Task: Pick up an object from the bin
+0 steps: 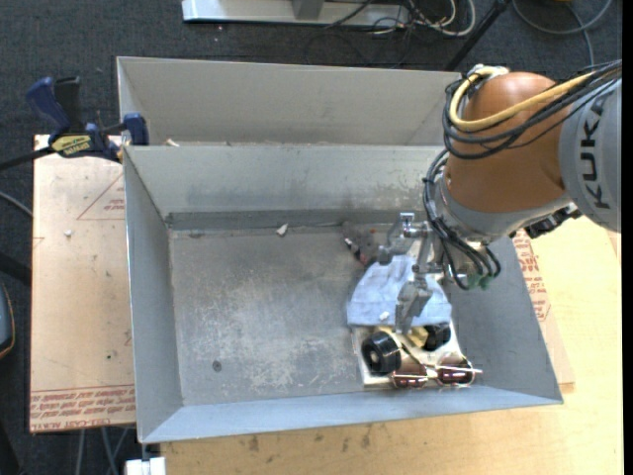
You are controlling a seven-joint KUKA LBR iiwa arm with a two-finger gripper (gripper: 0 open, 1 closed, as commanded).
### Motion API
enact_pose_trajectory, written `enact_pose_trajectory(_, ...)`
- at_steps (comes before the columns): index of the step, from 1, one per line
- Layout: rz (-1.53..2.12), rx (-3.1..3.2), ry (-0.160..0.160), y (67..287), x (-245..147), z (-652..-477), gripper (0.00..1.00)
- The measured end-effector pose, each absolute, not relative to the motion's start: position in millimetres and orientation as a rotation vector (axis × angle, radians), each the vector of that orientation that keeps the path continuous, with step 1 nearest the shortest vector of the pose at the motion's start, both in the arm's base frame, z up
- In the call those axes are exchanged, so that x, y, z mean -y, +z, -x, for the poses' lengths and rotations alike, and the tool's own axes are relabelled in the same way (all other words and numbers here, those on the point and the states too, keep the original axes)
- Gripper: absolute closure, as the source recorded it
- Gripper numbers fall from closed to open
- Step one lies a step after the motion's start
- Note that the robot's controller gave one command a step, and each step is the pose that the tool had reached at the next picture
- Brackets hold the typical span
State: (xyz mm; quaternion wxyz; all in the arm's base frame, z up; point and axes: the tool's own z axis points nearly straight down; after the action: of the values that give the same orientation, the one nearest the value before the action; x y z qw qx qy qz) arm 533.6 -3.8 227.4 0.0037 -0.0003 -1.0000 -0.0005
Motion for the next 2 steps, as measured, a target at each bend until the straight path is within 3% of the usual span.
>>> enact_pose_trajectory(1,0.001,3.142,-0.001,231.6,3.8,-535.1,0.00)
enact_pose_trajectory(2,0.011,3.152,-0.001,197.8,8.1,-532.1,0.00)
